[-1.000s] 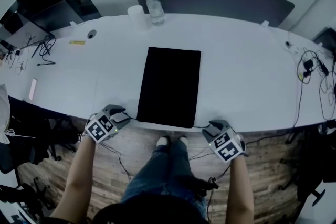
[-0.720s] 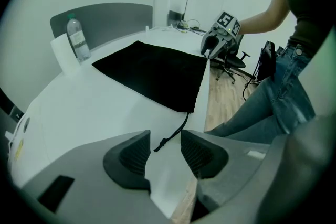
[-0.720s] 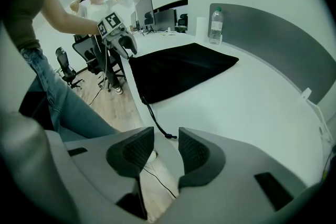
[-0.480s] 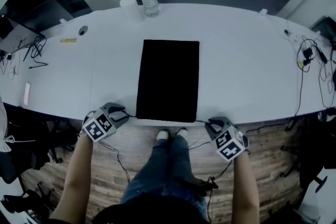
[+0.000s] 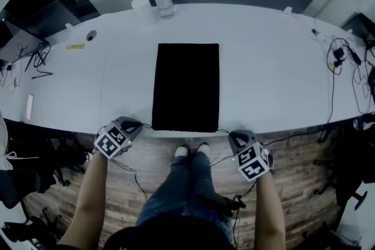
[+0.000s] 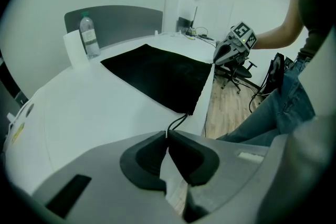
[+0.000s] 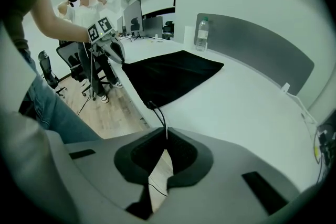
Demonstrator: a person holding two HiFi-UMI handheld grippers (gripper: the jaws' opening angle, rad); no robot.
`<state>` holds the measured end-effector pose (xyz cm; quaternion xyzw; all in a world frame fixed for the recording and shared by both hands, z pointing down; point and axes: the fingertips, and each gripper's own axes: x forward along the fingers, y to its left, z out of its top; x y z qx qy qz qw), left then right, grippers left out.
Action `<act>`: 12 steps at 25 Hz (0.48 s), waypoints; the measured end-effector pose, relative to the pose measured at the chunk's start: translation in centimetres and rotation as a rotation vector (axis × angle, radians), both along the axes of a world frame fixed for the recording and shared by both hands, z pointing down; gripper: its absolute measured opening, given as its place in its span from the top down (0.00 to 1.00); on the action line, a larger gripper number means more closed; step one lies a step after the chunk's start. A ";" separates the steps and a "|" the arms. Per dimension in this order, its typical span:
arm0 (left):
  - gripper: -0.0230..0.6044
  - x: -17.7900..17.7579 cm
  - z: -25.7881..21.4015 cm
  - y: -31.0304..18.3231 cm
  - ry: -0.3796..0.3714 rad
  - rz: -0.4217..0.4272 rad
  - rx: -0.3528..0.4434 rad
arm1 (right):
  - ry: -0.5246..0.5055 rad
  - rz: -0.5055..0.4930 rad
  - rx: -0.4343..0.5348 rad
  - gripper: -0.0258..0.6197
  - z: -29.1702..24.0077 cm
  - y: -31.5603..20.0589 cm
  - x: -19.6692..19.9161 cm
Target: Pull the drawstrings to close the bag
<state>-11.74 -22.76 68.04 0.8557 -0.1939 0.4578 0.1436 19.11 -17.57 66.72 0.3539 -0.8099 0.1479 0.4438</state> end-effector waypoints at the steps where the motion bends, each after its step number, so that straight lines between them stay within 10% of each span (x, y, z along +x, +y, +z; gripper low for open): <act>1: 0.94 0.0 -0.1 0.1 0.002 -0.004 0.007 | -0.005 0.011 0.008 0.95 -0.5 -0.1 0.1; 12: 0.94 0.4 -5.2 -2.9 0.077 -0.117 0.130 | -0.032 0.128 0.143 0.95 -5.5 -3.8 1.6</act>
